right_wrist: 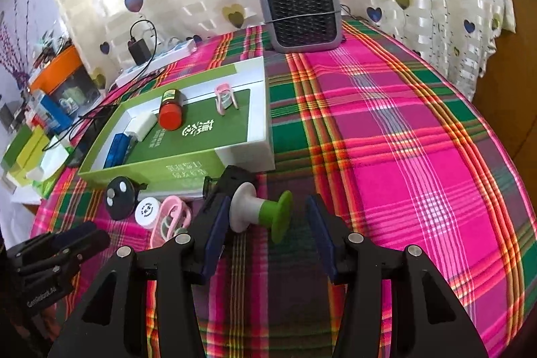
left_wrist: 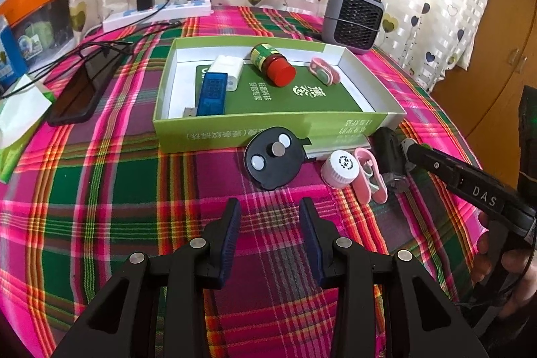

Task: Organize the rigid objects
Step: 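Close the right gripper on the spool while the left gripper closes on the black fob, then lift the spool and black fob toward the green box with both grippers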

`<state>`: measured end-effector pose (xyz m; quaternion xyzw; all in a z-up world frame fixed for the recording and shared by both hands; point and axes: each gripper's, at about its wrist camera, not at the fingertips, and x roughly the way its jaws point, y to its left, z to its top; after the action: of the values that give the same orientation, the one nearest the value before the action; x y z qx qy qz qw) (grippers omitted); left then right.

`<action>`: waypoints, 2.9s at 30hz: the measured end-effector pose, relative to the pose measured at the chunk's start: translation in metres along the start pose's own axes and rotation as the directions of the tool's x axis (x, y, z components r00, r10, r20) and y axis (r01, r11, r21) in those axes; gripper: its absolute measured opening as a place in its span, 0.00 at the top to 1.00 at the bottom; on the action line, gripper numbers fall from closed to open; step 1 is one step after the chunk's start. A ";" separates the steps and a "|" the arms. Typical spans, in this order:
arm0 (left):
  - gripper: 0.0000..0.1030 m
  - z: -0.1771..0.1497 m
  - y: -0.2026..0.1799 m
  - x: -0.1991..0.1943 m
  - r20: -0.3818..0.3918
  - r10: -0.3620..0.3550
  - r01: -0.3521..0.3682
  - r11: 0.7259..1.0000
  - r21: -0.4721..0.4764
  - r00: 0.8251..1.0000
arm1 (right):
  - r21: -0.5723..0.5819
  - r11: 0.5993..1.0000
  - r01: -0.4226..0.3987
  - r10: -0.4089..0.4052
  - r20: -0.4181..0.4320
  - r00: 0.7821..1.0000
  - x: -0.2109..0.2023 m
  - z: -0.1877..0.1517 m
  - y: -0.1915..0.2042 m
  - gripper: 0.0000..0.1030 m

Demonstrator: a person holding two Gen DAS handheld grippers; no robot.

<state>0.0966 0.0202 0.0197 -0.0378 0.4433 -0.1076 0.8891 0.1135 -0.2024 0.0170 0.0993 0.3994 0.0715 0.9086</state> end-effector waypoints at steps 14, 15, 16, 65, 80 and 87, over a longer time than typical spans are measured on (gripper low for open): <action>0.66 0.009 -0.002 0.009 -0.009 -0.011 0.010 1.000 -0.007 1.000 | -0.037 0.999 0.033 -0.034 -0.011 0.999 0.003 0.003 -0.004 0.53; 0.66 0.010 -0.002 0.009 -0.010 -0.011 0.011 1.000 -0.011 1.000 | -0.038 0.999 0.032 -0.032 -0.013 0.999 0.004 0.004 -0.004 0.53; 0.66 0.011 -0.001 0.010 -0.009 -0.011 0.011 1.000 -0.014 1.000 | -0.040 0.999 0.032 -0.033 -0.013 0.999 0.004 0.004 -0.004 0.53; 0.74 0.033 0.008 0.030 0.001 -0.046 0.046 0.996 -0.074 0.999 | -0.052 0.999 0.011 -0.012 -0.016 1.000 0.007 0.009 -0.007 0.66; 0.76 0.033 0.008 0.028 0.007 -0.044 0.044 0.996 -0.072 0.999 | -0.051 0.999 0.011 -0.012 -0.016 1.000 0.007 0.008 -0.007 0.66; 0.76 0.033 0.008 0.025 0.015 -0.039 0.040 0.997 -0.065 0.999 | -0.052 0.999 0.012 -0.013 -0.016 1.000 0.007 0.008 -0.007 0.66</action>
<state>0.1392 0.0217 0.0185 -0.0765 0.4395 -0.1105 0.8882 0.1248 -0.2083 0.0156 0.0726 0.4055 0.0769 0.9080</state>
